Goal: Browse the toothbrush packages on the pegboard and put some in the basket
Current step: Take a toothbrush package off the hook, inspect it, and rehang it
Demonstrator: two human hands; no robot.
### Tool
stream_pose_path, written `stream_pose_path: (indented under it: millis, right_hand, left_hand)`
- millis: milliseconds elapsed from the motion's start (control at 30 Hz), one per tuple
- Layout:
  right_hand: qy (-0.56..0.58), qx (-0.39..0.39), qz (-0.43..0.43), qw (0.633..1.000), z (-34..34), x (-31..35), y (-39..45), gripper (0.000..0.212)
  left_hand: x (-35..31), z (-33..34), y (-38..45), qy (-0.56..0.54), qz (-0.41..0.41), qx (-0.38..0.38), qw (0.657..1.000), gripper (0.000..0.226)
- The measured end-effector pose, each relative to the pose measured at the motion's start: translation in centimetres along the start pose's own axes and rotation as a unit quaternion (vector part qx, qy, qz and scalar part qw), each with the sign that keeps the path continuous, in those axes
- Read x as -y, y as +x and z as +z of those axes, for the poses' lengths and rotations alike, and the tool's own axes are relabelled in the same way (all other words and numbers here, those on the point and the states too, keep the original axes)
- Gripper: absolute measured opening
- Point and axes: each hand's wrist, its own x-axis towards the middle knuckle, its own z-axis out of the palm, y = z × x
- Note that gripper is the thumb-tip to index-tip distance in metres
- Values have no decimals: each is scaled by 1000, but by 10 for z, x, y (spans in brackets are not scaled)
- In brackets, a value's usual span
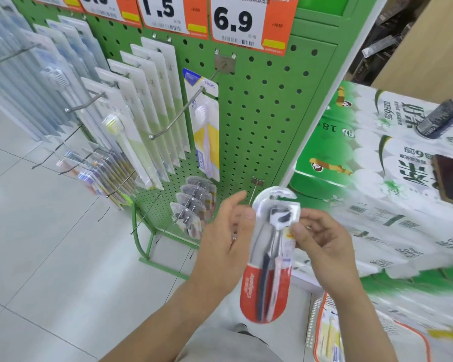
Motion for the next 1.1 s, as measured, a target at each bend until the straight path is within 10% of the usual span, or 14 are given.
stream_pose_path:
  millis: [300, 800, 1100]
  right_hand:
    - [70, 86, 82, 990, 48, -13, -20, 12]
    - [-161, 66, -9, 985, 72, -21, -39, 21]
    - [-56, 117, 30, 991, 76, -26, -54, 62]
  left_hand:
    - [21, -32, 4, -95, -65, 30, 993, 57]
    - [44, -43, -51, -134, -126, 70, 980, 31]
    - [52, -48, -67, -161, -188, 90, 965, 33]
